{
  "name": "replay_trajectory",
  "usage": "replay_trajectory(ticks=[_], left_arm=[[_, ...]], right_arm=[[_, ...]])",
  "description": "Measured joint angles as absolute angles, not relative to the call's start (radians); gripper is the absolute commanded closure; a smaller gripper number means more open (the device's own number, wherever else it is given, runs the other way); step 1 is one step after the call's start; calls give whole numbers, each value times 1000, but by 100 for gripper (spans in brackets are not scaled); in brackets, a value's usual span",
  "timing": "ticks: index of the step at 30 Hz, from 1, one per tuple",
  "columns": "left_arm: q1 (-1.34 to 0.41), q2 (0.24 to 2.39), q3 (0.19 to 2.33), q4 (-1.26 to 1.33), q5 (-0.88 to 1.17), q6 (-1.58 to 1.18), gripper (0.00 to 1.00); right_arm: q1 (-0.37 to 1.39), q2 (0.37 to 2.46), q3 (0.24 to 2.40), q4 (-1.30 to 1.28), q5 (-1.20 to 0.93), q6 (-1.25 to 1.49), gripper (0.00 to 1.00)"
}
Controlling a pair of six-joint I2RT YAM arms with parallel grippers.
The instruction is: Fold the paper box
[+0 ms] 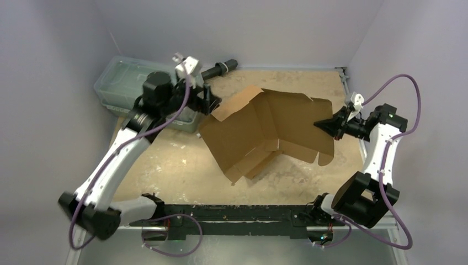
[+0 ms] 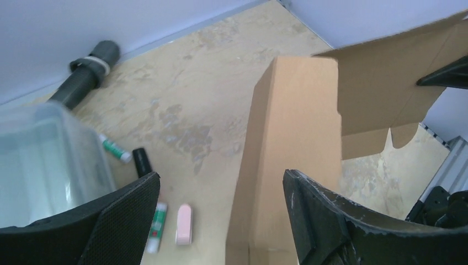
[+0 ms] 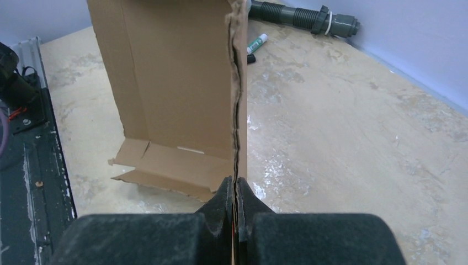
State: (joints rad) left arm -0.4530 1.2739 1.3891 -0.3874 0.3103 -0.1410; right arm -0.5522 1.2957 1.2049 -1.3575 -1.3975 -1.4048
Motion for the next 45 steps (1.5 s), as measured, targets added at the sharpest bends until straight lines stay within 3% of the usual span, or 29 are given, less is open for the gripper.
replay_trajectory(ticks=[6, 10, 17, 22, 30, 39, 45], left_arm=[[-445, 866, 1067, -315, 144, -273, 18], [-445, 733, 917, -287, 39, -364, 20], [-435, 823, 824, -242, -76, -456, 23], [-391, 882, 822, -152, -52, -529, 26], [-355, 783, 787, -86, 15, -624, 22], [-336, 895, 787, 21, 70, -706, 38], [-334, 977, 787, 24, 159, -718, 43]], right_arm=[[-552, 1286, 1211, -1241, -1361, -1229, 100], [-552, 1235, 1179, -1099, -1339, -1079, 100], [-552, 1180, 1151, -978, -1325, -950, 100], [-552, 1212, 1151, -1006, -1326, -985, 100], [-552, 1262, 1156, -1090, -1331, -1073, 100], [-552, 1272, 1165, -1147, -1338, -1140, 100], [-552, 1272, 1169, -1182, -1345, -1172, 100]])
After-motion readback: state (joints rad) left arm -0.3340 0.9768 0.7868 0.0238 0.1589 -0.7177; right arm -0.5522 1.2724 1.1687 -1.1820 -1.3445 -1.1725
